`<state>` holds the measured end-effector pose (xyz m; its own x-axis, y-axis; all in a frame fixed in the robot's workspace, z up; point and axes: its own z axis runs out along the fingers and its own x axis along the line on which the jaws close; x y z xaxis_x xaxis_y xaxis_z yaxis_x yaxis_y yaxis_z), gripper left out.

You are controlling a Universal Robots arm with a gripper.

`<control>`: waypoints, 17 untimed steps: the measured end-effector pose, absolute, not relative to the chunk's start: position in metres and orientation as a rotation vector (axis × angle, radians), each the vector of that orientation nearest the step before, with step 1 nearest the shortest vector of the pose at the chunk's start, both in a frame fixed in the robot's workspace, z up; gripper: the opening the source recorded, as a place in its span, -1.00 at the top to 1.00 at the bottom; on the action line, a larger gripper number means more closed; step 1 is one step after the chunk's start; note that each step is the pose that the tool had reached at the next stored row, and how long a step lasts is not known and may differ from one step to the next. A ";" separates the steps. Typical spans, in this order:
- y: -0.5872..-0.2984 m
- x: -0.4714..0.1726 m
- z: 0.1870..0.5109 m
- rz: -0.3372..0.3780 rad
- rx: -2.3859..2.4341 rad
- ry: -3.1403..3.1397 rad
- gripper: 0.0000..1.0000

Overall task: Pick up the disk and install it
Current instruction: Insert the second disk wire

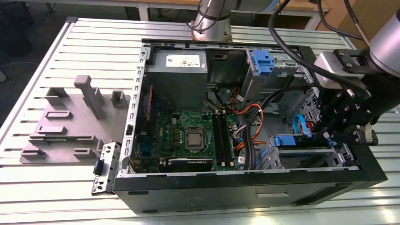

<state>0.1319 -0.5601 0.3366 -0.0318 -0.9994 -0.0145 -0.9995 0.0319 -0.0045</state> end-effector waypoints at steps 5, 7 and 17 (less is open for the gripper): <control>-0.560 0.132 0.350 0.011 -2.176 2.247 0.53; -0.560 0.132 0.356 0.011 -2.177 2.247 0.53; -0.560 0.132 0.371 0.011 -2.176 2.247 0.53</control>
